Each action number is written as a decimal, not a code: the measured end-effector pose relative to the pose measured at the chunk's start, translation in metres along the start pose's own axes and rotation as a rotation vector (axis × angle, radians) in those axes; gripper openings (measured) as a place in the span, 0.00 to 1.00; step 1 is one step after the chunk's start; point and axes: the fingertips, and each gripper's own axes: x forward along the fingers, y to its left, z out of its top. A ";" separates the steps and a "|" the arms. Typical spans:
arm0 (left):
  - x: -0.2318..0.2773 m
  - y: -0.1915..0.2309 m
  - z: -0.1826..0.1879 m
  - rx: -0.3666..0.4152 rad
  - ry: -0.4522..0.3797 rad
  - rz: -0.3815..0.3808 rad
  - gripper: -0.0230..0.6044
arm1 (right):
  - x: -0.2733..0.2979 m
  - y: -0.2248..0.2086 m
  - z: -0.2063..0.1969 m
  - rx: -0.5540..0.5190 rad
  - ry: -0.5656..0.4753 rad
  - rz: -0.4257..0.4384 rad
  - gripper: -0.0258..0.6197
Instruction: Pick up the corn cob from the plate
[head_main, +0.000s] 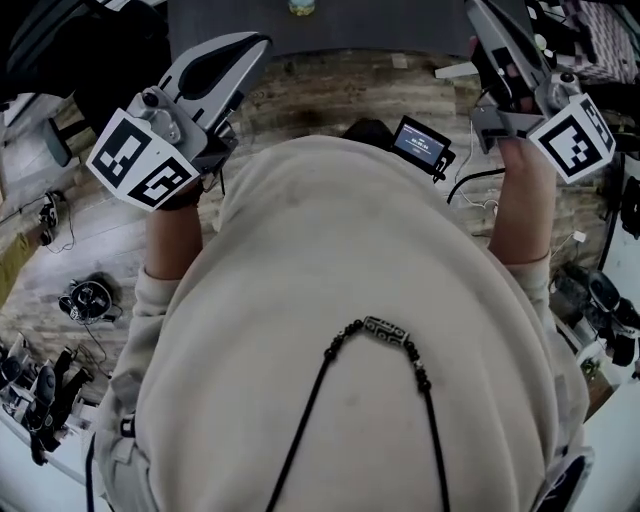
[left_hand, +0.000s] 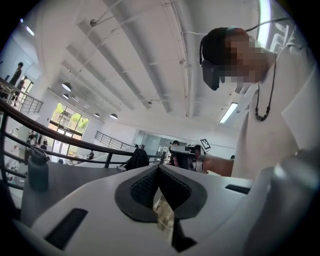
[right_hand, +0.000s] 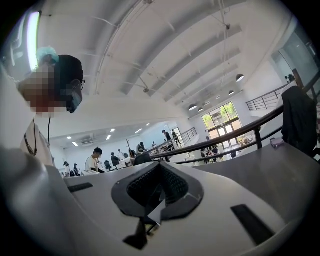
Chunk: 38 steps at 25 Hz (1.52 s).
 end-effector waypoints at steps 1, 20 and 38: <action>0.000 -0.003 -0.006 0.019 0.011 0.017 0.04 | -0.003 -0.004 0.001 0.005 -0.015 0.000 0.07; -0.003 -0.051 -0.024 -0.066 0.000 0.105 0.04 | -0.024 -0.013 -0.022 0.103 -0.041 0.118 0.06; 0.034 -0.078 -0.013 -0.157 0.036 0.209 0.04 | -0.030 -0.034 -0.026 0.205 -0.020 0.334 0.06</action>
